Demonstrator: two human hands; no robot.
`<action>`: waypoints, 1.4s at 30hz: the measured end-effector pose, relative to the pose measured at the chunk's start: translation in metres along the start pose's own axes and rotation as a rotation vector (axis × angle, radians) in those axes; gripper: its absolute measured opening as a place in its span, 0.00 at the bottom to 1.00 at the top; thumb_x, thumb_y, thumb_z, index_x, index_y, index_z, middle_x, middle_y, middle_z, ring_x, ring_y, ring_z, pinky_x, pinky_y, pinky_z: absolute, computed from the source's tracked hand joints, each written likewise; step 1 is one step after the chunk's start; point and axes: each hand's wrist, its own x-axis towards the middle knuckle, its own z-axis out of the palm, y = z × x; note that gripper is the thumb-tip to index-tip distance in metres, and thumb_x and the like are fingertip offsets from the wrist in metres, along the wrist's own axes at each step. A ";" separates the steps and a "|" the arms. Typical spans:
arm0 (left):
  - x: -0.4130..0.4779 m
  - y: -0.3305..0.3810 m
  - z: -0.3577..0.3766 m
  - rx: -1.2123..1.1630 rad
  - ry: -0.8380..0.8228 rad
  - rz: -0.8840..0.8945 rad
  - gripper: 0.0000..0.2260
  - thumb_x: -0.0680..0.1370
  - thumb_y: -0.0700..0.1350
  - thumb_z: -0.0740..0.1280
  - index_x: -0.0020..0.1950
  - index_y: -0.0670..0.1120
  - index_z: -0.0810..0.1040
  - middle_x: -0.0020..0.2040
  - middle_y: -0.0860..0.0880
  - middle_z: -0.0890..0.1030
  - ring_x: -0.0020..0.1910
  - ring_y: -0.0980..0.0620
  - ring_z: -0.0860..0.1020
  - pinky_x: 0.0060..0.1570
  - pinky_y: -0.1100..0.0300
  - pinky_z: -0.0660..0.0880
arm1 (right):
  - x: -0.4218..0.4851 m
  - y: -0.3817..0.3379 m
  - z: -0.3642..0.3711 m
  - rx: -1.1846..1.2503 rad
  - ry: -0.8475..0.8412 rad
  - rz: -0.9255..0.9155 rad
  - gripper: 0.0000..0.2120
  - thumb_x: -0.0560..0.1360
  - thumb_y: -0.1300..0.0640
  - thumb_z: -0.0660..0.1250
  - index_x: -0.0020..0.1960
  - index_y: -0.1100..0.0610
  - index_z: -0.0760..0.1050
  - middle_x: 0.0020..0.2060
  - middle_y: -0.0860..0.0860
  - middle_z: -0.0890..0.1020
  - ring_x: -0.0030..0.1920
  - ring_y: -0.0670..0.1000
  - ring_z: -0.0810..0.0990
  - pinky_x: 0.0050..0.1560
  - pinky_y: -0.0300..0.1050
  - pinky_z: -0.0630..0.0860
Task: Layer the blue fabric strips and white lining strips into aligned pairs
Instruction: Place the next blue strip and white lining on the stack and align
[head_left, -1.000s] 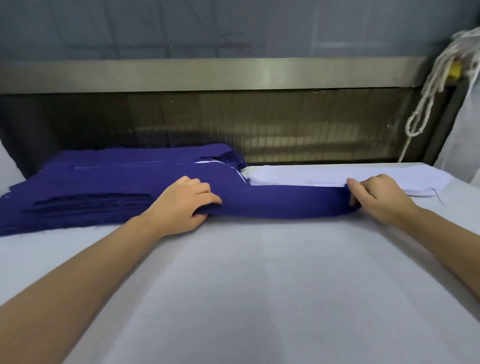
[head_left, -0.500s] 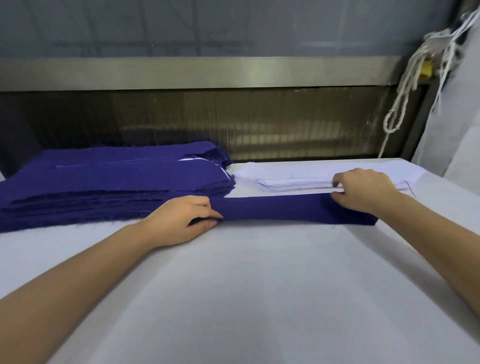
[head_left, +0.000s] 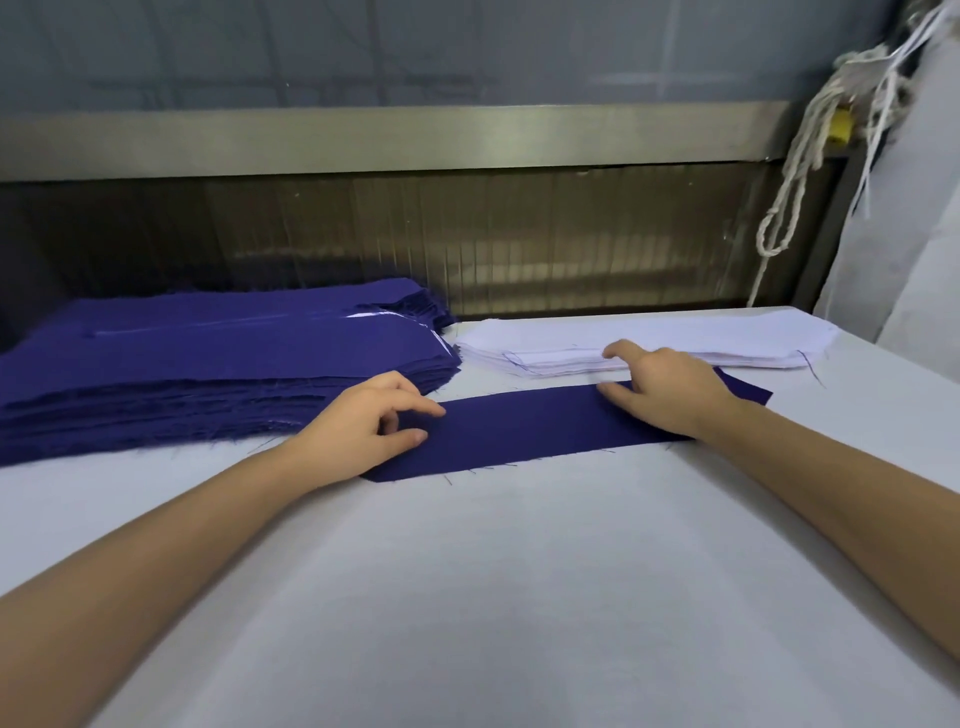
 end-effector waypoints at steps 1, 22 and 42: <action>0.001 0.000 0.001 0.018 -0.007 -0.002 0.12 0.76 0.42 0.69 0.56 0.55 0.80 0.50 0.58 0.73 0.34 0.59 0.72 0.38 0.71 0.68 | 0.003 -0.005 0.000 0.007 0.050 0.003 0.20 0.79 0.46 0.57 0.68 0.51 0.64 0.37 0.51 0.76 0.45 0.58 0.76 0.38 0.45 0.65; 0.026 0.016 0.019 0.228 -0.144 -0.010 0.15 0.76 0.61 0.62 0.63 0.64 0.73 0.55 0.66 0.68 0.49 0.72 0.68 0.38 0.68 0.63 | 0.060 -0.084 0.003 0.006 0.155 -0.070 0.10 0.77 0.64 0.57 0.43 0.60 0.76 0.46 0.54 0.72 0.50 0.55 0.70 0.40 0.45 0.62; 0.115 0.056 0.025 -0.509 0.147 -0.471 0.23 0.78 0.38 0.57 0.70 0.58 0.62 0.47 0.49 0.79 0.31 0.54 0.71 0.22 0.66 0.65 | 0.055 -0.081 0.014 0.445 0.385 0.018 0.10 0.78 0.51 0.63 0.53 0.52 0.82 0.40 0.52 0.83 0.43 0.53 0.78 0.49 0.46 0.70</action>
